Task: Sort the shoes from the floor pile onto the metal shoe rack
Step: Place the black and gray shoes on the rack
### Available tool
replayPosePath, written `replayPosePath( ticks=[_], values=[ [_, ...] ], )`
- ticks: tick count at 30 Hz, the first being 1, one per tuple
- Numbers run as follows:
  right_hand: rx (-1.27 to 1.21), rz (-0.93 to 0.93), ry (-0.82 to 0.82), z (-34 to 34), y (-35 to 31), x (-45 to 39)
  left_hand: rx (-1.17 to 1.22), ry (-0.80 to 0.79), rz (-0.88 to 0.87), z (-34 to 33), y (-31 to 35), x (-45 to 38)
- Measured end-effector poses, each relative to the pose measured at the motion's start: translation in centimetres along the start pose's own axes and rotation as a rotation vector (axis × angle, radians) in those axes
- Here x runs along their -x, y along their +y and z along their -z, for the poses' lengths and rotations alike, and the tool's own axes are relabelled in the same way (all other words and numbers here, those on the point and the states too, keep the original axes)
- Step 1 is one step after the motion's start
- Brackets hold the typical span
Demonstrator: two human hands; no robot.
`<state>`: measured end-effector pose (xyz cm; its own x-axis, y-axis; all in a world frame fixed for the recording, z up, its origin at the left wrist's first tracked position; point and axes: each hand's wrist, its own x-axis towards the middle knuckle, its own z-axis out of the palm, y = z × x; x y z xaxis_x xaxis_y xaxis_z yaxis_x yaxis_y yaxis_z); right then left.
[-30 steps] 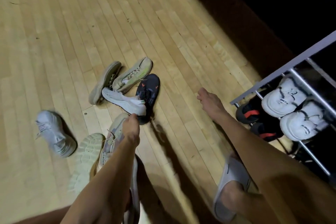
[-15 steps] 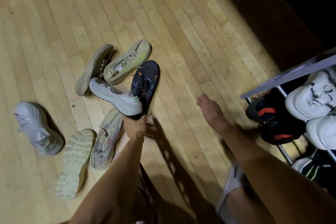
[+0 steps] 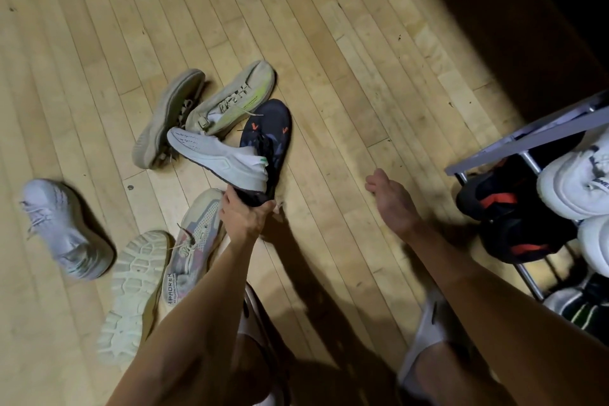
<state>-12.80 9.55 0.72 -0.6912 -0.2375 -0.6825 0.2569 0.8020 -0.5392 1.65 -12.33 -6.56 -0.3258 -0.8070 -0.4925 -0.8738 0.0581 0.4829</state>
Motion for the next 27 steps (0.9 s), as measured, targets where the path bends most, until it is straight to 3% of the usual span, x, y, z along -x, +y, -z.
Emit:
replayPosePath(
  ticks=[7, 10, 15, 19, 23, 27],
  values=[
    [-0.016, 0.046, -0.013, -0.5, 0.0, 0.9, 0.506, -0.18, 0.094, 1.0, 0.7, 0.4],
    [-0.023, 0.031, -0.009, -0.5, -0.1, 1.0, 0.506, -0.243, 0.081, 1.3, 0.8, 0.8],
    [0.015, 0.041, -0.001, -0.6, 0.0, 1.2, 0.425, -0.343, -0.086, 0.6, 1.0, 1.9],
    [0.036, 0.102, 0.007, -0.3, 0.2, 1.9, 0.475, -0.358, -0.059, 0.3, 1.3, 2.6],
    [-0.05, 0.036, 0.03, 0.0, 1.1, 1.7, 0.468, -0.389, -0.143, 0.1, 3.1, 3.8],
    [-0.124, -0.028, 0.051, -0.2, 1.5, 1.2, 0.529, -0.395, -0.067, -1.1, 6.7, 3.8]
  ],
)
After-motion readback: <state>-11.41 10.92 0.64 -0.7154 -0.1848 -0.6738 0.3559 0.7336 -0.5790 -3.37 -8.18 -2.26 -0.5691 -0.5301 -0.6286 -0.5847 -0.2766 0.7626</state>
